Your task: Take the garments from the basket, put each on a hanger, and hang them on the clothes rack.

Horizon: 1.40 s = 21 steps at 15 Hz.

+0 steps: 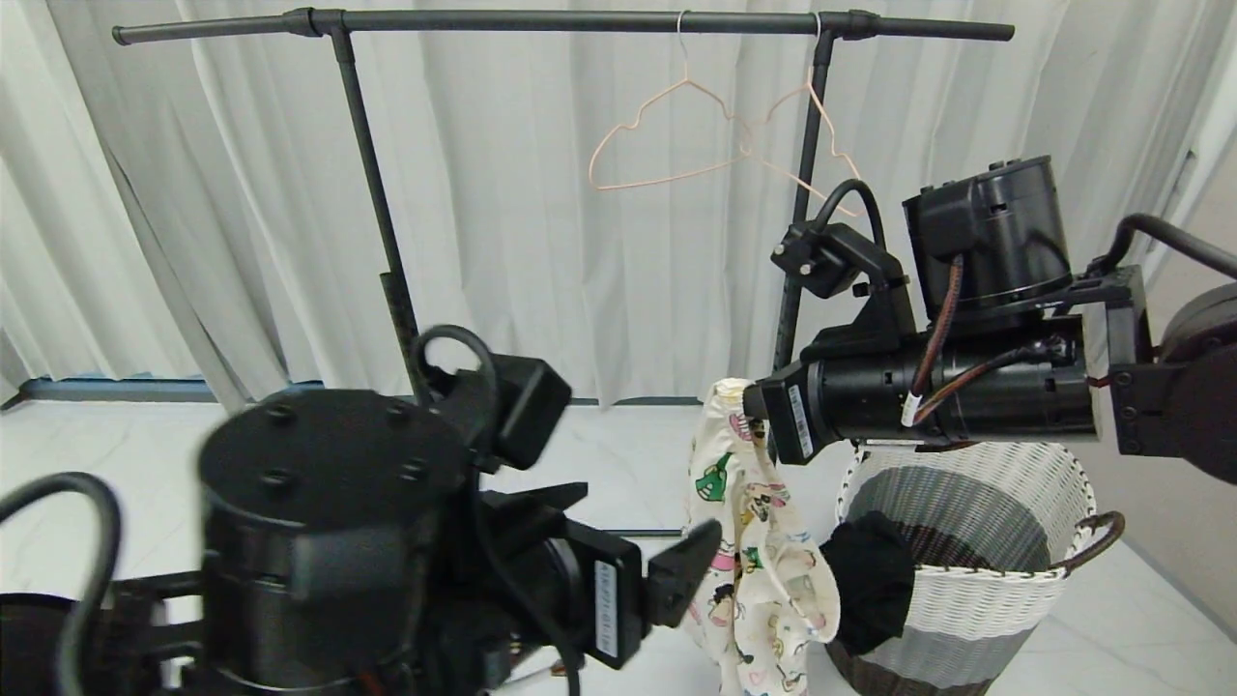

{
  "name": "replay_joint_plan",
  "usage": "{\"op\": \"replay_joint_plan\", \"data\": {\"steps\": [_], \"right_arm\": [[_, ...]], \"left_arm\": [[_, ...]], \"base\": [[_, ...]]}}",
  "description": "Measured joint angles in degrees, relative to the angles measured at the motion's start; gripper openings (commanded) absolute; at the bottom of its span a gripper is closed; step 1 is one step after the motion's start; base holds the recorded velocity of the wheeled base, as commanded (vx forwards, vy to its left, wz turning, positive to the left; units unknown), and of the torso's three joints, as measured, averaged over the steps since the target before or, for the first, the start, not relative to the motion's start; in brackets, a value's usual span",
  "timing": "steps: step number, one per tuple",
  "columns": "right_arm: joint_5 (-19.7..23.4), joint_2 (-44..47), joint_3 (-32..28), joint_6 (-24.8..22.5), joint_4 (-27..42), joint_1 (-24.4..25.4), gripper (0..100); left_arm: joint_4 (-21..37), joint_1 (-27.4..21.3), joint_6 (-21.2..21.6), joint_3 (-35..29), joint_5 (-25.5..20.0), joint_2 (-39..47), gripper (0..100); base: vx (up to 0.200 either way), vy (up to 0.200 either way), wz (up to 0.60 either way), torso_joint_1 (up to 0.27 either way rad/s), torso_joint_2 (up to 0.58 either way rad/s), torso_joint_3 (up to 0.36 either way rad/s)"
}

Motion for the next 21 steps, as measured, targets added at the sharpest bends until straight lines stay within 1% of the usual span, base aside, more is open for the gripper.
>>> {"op": "replay_joint_plan", "data": {"steps": [1, 3, 5, 7, 9, 13, 14, 16, 18, 19, 21], "right_arm": [[-0.09, 0.59, -0.67, 0.26, -0.01, -0.06, 0], [-0.09, 1.24, -1.38, 0.48, -0.04, -0.22, 0], [-0.09, 1.49, -1.8, 0.48, -0.09, -0.27, 0], [-0.06, 1.49, -2.29, 0.48, -0.04, -0.02, 0], [-0.06, 1.22, -2.6, 0.39, 0.0, 0.26, 0], [-1.01, -0.05, -2.76, 0.28, 0.21, 0.3, 0], [-1.07, -0.5, -2.71, 0.28, 0.29, 0.3, 0], [-1.49, -1.27, -2.34, 0.26, 0.51, -0.13, 0], [-2.9, -1.73, -1.72, 0.26, 0.62, -0.72, 0], [-3.21, -1.85, -1.38, 0.26, 0.62, -1.07, 0], [-4.08, -2.06, -0.12, 0.15, 0.68, -2.12, 0]], "left_arm": [[-0.11, -1.05, -0.22, -1.3, 0.28, 3.64, 100], [-0.28, -1.52, -0.74, -3.75, 0.68, 9.24, 100], [-0.35, -0.17, -3.67, -6.07, 1.65, 13.43, 100], [-0.39, 1.27, -5.51, -7.39, 4.19, 17.01, 100], [-0.35, 2.06, -6.46, -6.7, 6.72, 20.13, 100], [-0.28, 2.06, -6.6, -2.46, 7.34, 22.38, 100], [-0.35, 2.08, -6.63, -1.49, 7.34, 22.6, 0], [-0.3, 2.08, -6.77, -0.09, 7.31, 22.86, 0], [-0.33, 2.01, -6.72, 0.33, 7.4, 22.86, 0], [-0.35, 2.01, -6.72, 0.41, 7.84, 22.83, 0], [-0.39, 2.01, -6.55, 0.44, 10.37, 22.82, 0]], "base": [[0.0, 0.0, 0.0, 0.0, 0.0, 0.0], [0.0, 0.0, 0.0, 0.0, 0.0, 0.0], [0.0, 0.0, 0.0, 0.0, 0.0, 0.0], [0.0, 0.0, 0.0, 0.0, 0.0, 0.0], [0.0, 0.0, 0.0, 0.0, 0.0, 0.0], [0.0, 0.0, 0.0, 0.0, 0.0, 0.0], [0.0, 0.0, 0.0, 0.0, 0.0, 0.0], [0.0, 0.0, 0.0, 0.0, 0.0, 0.0], [0.0, 0.0, 0.0, 0.0, 0.0, 0.0], [0.0, 0.0, 0.0, 0.0, 0.0, 0.0], [0.0, 0.0, 0.0, 0.0, 0.0, 0.0]]}}
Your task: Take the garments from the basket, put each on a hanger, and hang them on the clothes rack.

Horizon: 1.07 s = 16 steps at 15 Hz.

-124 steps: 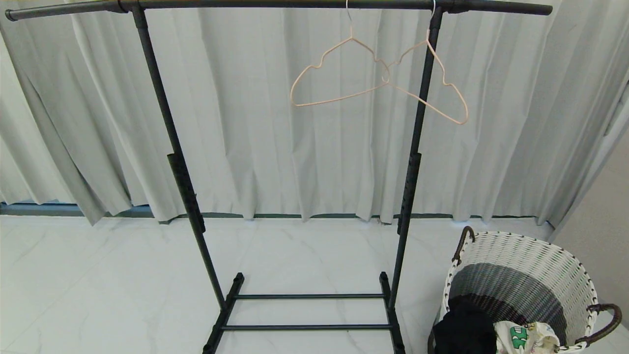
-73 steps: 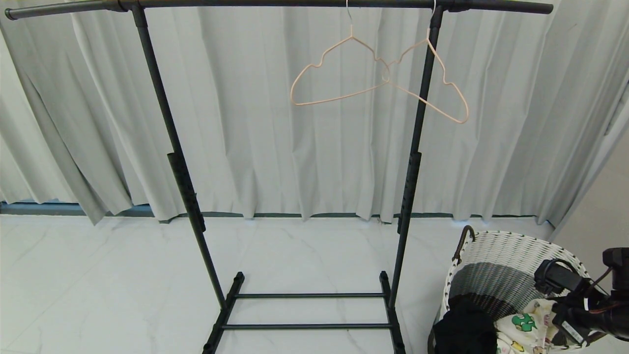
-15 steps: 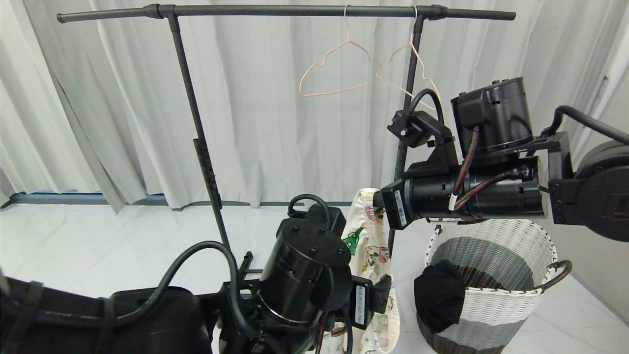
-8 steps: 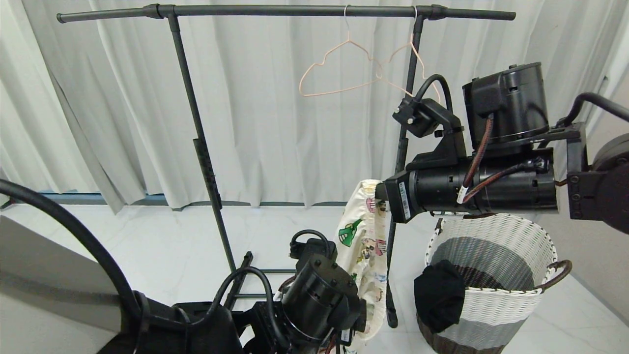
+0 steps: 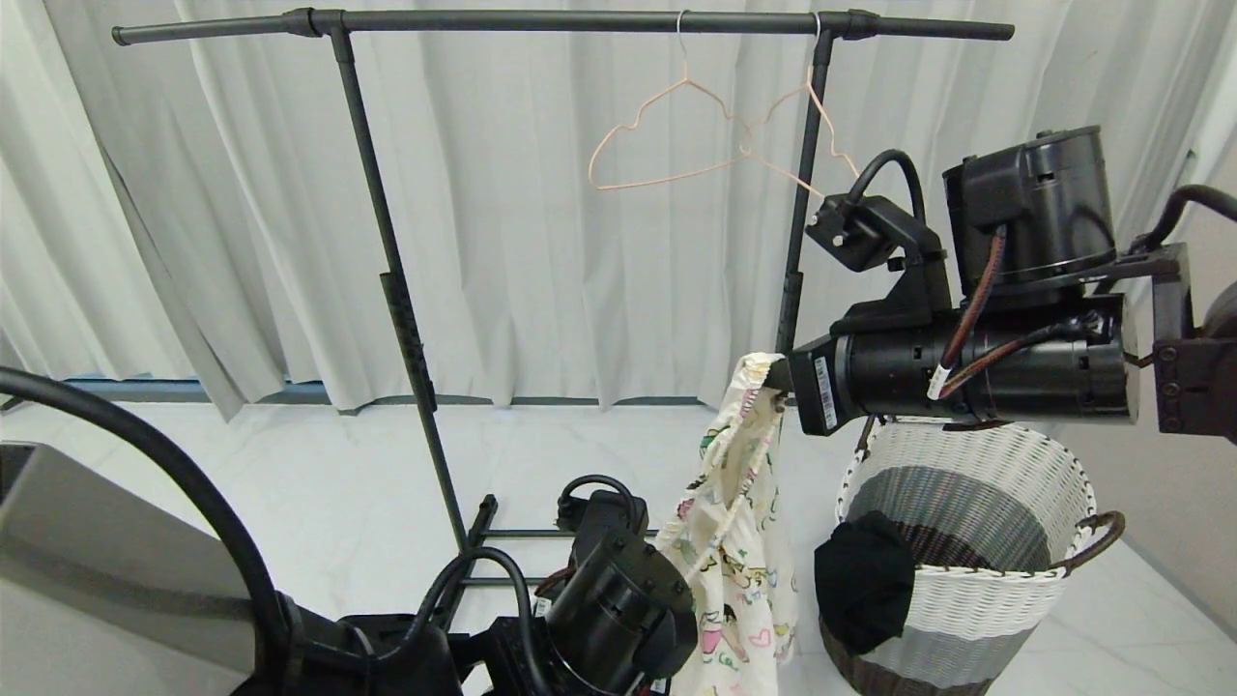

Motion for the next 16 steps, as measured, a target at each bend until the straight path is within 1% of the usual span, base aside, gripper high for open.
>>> {"op": "replay_joint_plan", "data": {"steps": [1, 2, 3, 5, 6, 7, 8, 9, 10, 11, 13, 14, 15, 16], "right_arm": [[-1.04, -0.34, 0.76, -0.09, 1.1, -0.69, 0], [-2.16, -1.0, 1.57, -0.11, 3.61, -1.46, 0], [-3.12, -2.01, 2.11, -0.11, 6.24, -2.15, 0], [-4.21, -4.63, 2.73, -0.12, 11.9, -2.97, 0], [-4.36, -6.21, 2.84, -0.12, 14.59, -3.12, 0], [-4.5, -8.11, 2.84, -0.12, 16.93, -3.19, 0], [-4.74, -9.92, 2.84, -0.12, 18.09, -3.25, 0], [-5.88, -11.34, 2.54, -0.15, 18.55, -3.3, 0], [-7.29, -12.5, 1.85, -0.15, 18.62, -3.39, 0], [-7.95, -13.4, 0.94, -0.15, 18.66, -3.41, 0], [-8.12, -14.48, -2.54, -0.17, 18.88, -3.41, 0], [-8.12, -14.73, -4.66, -0.15, 19.26, -3.39, 0], [-8.12, -14.84, -6.74, -0.15, 20.09, -3.39, 0], [-8.11, -14.9, -8.57, -0.15, 21.04, -3.34, 0]], "left_arm": [[0.0, 0.02, 0.13, -0.13, 0.55, -0.35, 0], [-0.02, 0.3, 0.68, -0.52, 0.66, -1.37, 0], [-0.07, 0.83, 3.17, -0.96, 0.12, -3.0, 0], [0.0, 3.39, 14.7, -1.88, -3.06, -7.13, 0], [0.2, 5.12, 20.39, -2.95, -6.07, -9.17, 0], [0.88, 7.05, 24.03, -5.33, -8.42, -11.02, 0], [2.94, 8.37, 25.47, -8.46, -9.61, -12.48, 0], [5.62, 9.12, 26.1, -11.97, -10.56, -13.49, 0], [8.46, 9.67, 26.45, -15.91, -12.36, -14.35, 0], [12.18, 9.9, 26.65, -20.18, -15.24, -15.15, 0], [23.02, 10.17, 26.76, -29.06, -20.38, -16.94, 0], [27.99, 10.23, 26.81, -32.63, -21.78, -17.88, 0], [30.24, 10.25, 26.82, -35.32, -22.64, -18.96, 0], [30.68, 10.23, 26.87, -36.52, -22.77, -19.92, 0]], "base": [[0.0, 0.0, 0.0, 0.0, 0.0, 0.0], [0.0, 0.0, 0.0, 0.0, 0.0, 0.0], [0.0, 0.0, 0.0, 0.0, 0.0, 0.0], [0.0, 0.0, 0.0, 0.0, 0.0, 0.0], [0.0, 0.0, 0.0, 0.0, 0.0, 0.0], [0.0, 0.0, 0.0, 0.0, 0.0, 0.0], [0.0, 0.0, 0.0, 0.0, 0.0, 0.0], [0.0, 0.0, 0.0, 0.0, 0.0, 0.0], [0.0, 0.0, 0.0, 0.0, 0.0, 0.0], [0.0, 0.0, 0.0, 0.0, 0.0, 0.0], [0.0, 0.0, 0.0, 0.0, 0.0, 0.0], [0.0, 0.0, 0.0, 0.0, 0.0, 0.0], [0.0, 0.0, 0.0, 0.0, 0.0, 0.0], [0.0, 0.0, 0.0, 0.0, 0.0, 0.0]]}}
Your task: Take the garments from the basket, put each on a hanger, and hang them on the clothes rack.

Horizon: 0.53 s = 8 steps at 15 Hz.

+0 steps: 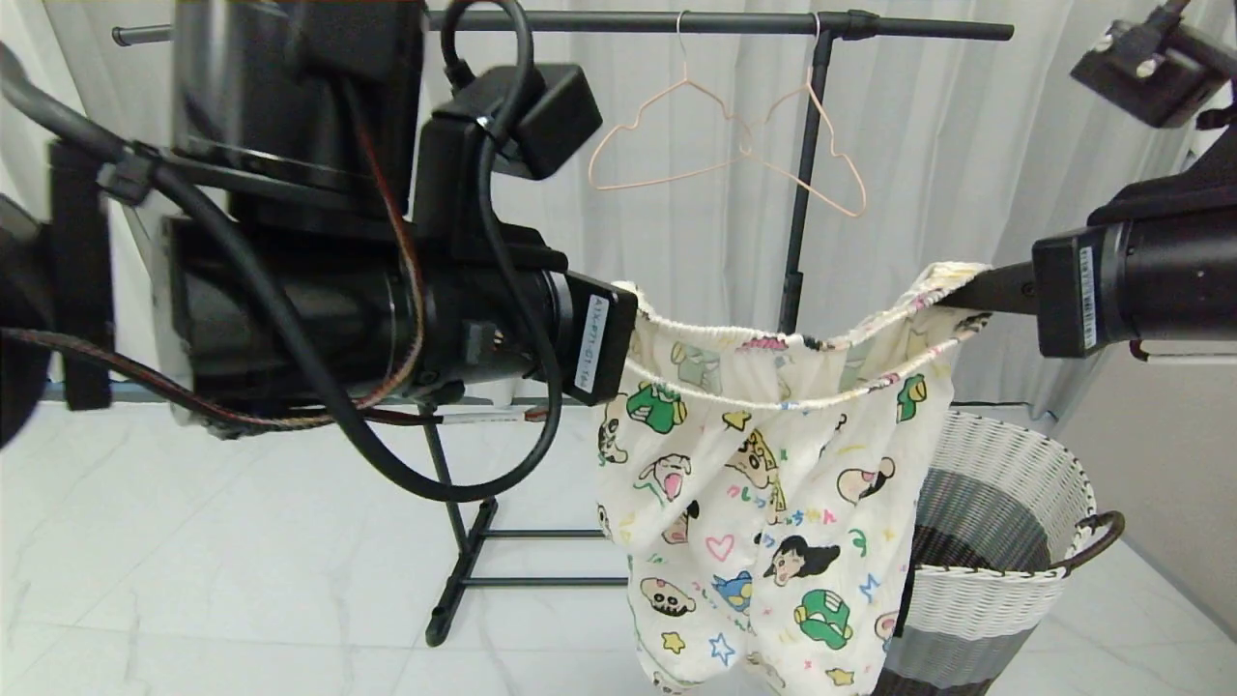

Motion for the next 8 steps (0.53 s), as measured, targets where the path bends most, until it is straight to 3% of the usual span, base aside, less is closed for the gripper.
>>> {"op": "replay_joint_plan", "data": {"steps": [4, 8], "right_arm": [[0.23, -2.54, -0.29, 0.0, 4.39, 0.8, 0], [1.26, -8.59, 3.95, 0.17, 10.54, 10.09, 0]], "left_arm": [[-0.96, -1.27, 1.94, -0.35, 0.17, -1.9, 0], [-16.23, -1.44, 4.82, -1.96, 0.0, 1.32, 0]], "base": [[0.0, 0.0, 0.0, 0.0, 0.0, 0.0], [0.0, 0.0, 0.0, 0.0, 0.0, 0.0]]}}
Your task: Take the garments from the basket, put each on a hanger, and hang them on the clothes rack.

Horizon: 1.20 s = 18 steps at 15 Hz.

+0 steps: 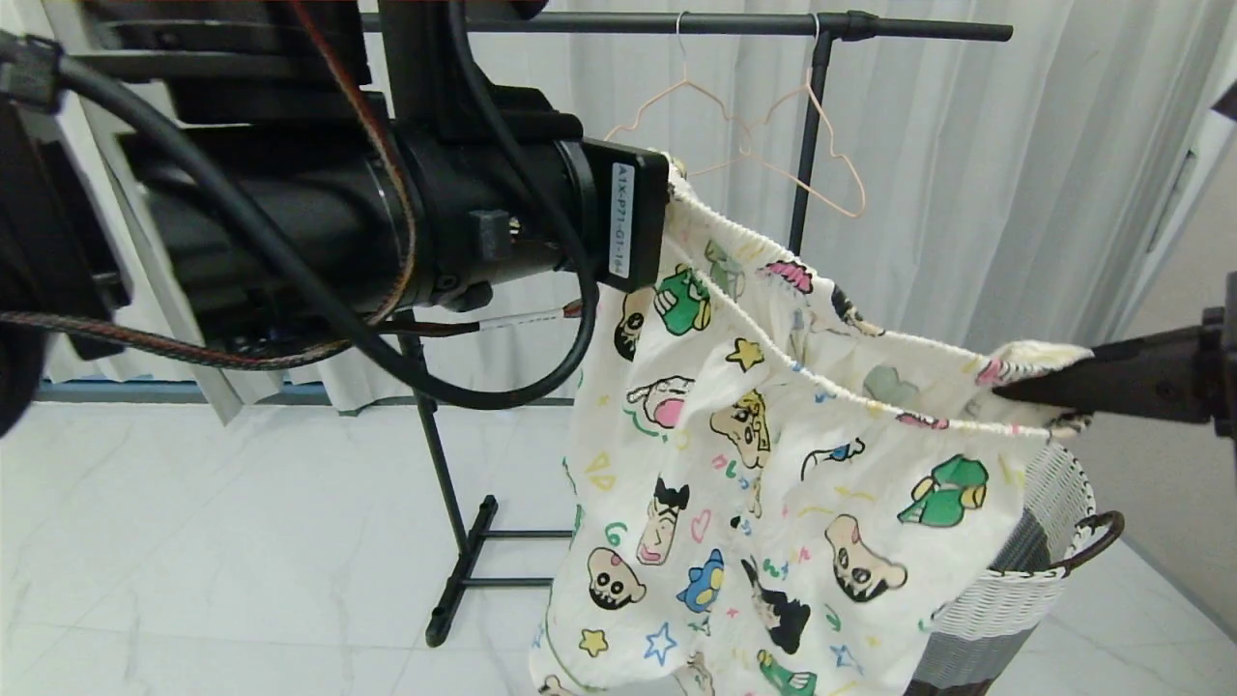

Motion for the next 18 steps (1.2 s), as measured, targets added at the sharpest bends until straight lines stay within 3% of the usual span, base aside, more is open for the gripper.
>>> {"op": "replay_joint_plan", "data": {"steps": [3, 6, 9, 12, 14, 16, 18], "right_arm": [[-0.8, -2.76, 4.3, 0.09, 0.6, 8.16, 0], [-3.4, -3.72, 5.89, 0.2, 0.41, 9.86, 0], [-4.74, -3.58, 5.97, 0.24, -1.69, 7.78, 0], [-4.61, 0.17, 4.62, 0.13, -11.31, 2.28, 0], [-4.57, 3.85, 1.38, 0.16, -14.86, 0.41, 0], [-4.5, 7.85, -3.08, 0.13, -16.65, -0.52, 0], [-4.55, 9.45, -4.11, 0.11, -16.4, -0.78, 0]], "left_arm": [[-0.61, 0.0, 0.09, -2.76, 0.13, 2.38, 0], [0.29, 0.17, -0.4, -2.65, 0.41, 2.49, 0], [4.88, 0.15, -4.97, 0.04, 0.79, 0.13, 0], [9.44, -1.74, -11.07, 5.63, 0.85, -4.74, 0], [9.53, -6.28, -14.32, 9.05, 1.45, -7.66, 0], [9.64, -13.78, -16.71, 12.93, 6.06, -9.92, 0], [9.7, -16.74, -16.96, 14.97, 7.67, -10.8, 0]], "base": [[0.0, 0.0, 0.0, 0.0, 0.0, 0.0], [0.0, 0.0, 0.0, 0.0, 0.0, 0.0], [0.0, 0.0, 0.0, 0.0, 0.0, 0.0], [0.0, 0.0, 0.0, 0.0, 0.0, 0.0], [0.0, 0.0, 0.0, 0.0, 0.0, 0.0], [0.0, 0.0, 0.0, 0.0, 0.0, 0.0], [0.0, 0.0, 0.0, 0.0, 0.0, 0.0]]}}
